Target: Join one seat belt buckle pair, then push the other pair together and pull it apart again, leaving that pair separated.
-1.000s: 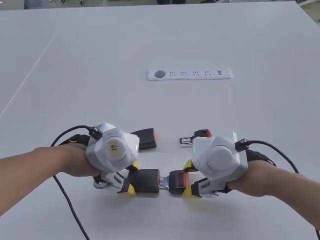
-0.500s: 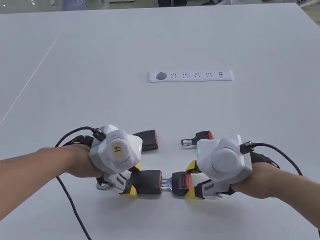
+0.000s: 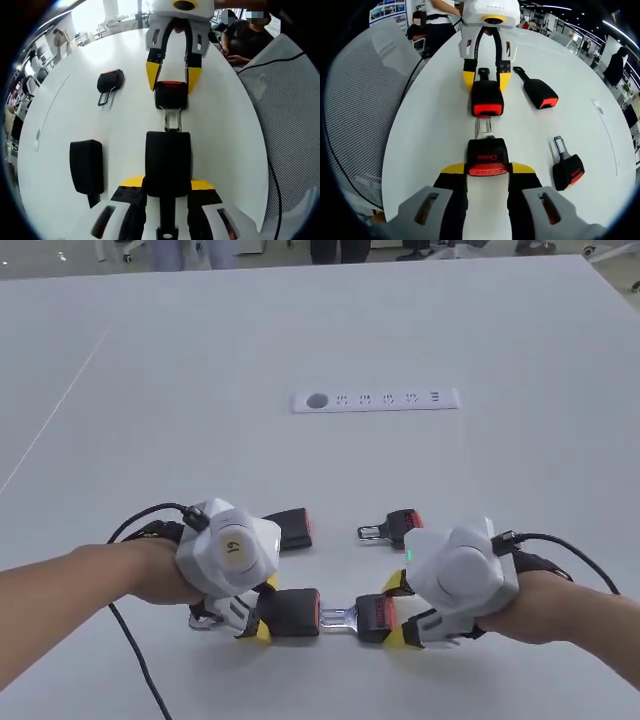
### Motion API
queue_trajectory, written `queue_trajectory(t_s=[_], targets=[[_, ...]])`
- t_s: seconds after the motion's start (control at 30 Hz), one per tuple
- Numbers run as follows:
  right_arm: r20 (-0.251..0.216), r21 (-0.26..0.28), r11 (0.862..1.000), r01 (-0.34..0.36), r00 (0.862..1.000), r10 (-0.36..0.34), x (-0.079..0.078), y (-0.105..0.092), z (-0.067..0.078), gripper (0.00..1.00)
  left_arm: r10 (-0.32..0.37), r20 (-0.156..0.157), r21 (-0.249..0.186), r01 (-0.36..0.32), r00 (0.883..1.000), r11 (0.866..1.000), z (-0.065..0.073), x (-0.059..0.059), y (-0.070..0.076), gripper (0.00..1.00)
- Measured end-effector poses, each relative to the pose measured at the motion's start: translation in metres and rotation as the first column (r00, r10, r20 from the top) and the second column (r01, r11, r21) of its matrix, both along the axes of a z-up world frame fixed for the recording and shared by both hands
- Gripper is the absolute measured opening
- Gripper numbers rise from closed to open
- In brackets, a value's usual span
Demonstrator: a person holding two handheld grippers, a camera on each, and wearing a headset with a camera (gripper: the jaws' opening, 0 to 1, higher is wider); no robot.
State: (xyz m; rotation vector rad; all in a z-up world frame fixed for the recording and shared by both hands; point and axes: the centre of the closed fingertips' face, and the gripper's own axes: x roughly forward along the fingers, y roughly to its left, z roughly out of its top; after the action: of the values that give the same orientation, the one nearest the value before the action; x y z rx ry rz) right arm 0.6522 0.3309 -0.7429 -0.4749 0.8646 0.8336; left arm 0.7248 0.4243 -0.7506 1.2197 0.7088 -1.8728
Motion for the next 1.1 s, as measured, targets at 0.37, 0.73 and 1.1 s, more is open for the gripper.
queue_trajectory(t_s=[0.37, 0.73, 1.1], targets=[[-0.016, -0.017, 1.000, 0.001, 1.000, -0.001, -0.011, -0.015, -0.001, 0.27, 0.002, 0.006, 0.012, -0.002, 1.000, 1.000, 0.000, 0.000, -0.001, 0.31], [-0.030, -0.033, 0.999, 0.003, 1.000, -0.004, -0.023, -0.032, -0.002, 0.28, 0.003, 0.013, 0.020, -0.003, 1.000, 1.000, -0.001, 0.000, -0.001, 0.31], [-0.040, -0.050, 0.999, -0.002, 0.999, 0.000, -0.033, -0.047, -0.001, 0.28, 0.001, 0.015, 0.020, -0.001, 1.000, 1.000, -0.001, 0.000, -0.001, 0.31]])
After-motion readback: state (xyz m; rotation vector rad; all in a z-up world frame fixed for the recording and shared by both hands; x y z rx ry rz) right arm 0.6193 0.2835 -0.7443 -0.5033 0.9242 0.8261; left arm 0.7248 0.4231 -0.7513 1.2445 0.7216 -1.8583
